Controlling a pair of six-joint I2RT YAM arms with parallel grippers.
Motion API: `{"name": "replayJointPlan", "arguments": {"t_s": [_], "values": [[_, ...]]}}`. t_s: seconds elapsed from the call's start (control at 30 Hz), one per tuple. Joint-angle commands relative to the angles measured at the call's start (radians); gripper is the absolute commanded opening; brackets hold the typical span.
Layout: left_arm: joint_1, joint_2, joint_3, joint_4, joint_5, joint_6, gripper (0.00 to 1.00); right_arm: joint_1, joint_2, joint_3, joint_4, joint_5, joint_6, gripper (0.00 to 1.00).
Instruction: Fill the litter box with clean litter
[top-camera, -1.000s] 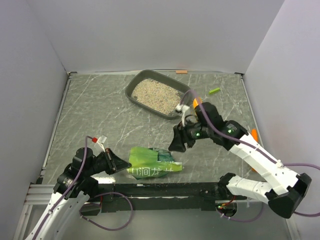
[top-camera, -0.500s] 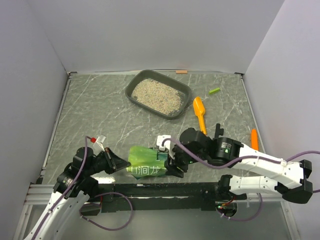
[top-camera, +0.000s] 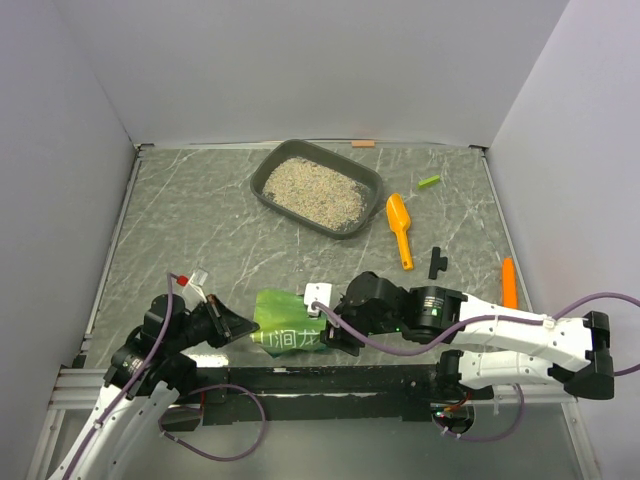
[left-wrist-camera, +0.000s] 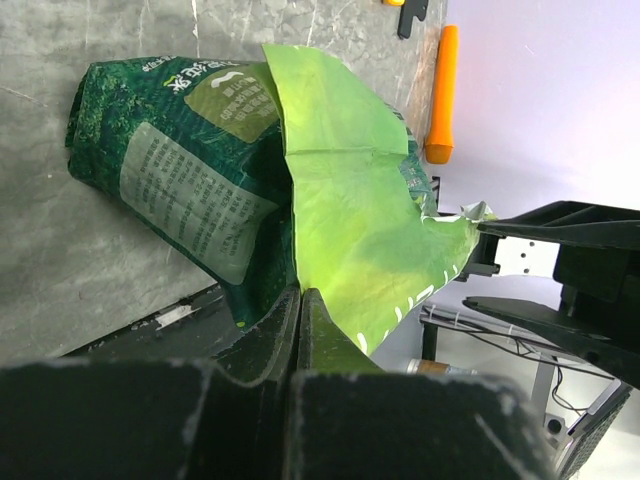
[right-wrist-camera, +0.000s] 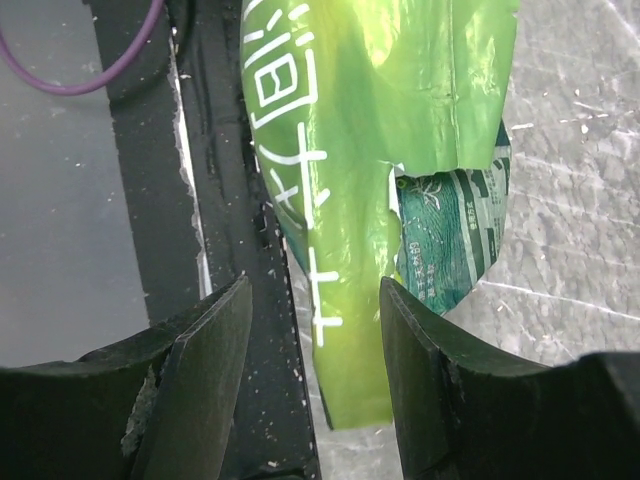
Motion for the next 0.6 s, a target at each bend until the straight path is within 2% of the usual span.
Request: {"name": "replayJointPlan", "arguments": {"t_s": [0.0, 0.47, 0.53, 0.57], "values": [[0.007, -0.002, 0.025, -0.086, -0.056, -0.048, 0.01, 0.012, 0.014, -0.011, 0.081, 0.003, -0.03, 0.61], [0.007, 0.05, 0.048, -0.046, -0.061, -0.036, 0.01, 0.018, 0.109, -0.078, 0.076, -0.013, -0.011, 0.54], [0.007, 0.058, 0.055, -0.031, -0.063, -0.033, 0.01, 0.021, 0.124, -0.083, 0.07, -0.007, -0.008, 0.5], [0.007, 0.07, 0.058, -0.024, -0.064, -0.028, 0.01, 0.021, 0.129, -0.083, 0.066, -0.002, -0.007, 0.34]]}}
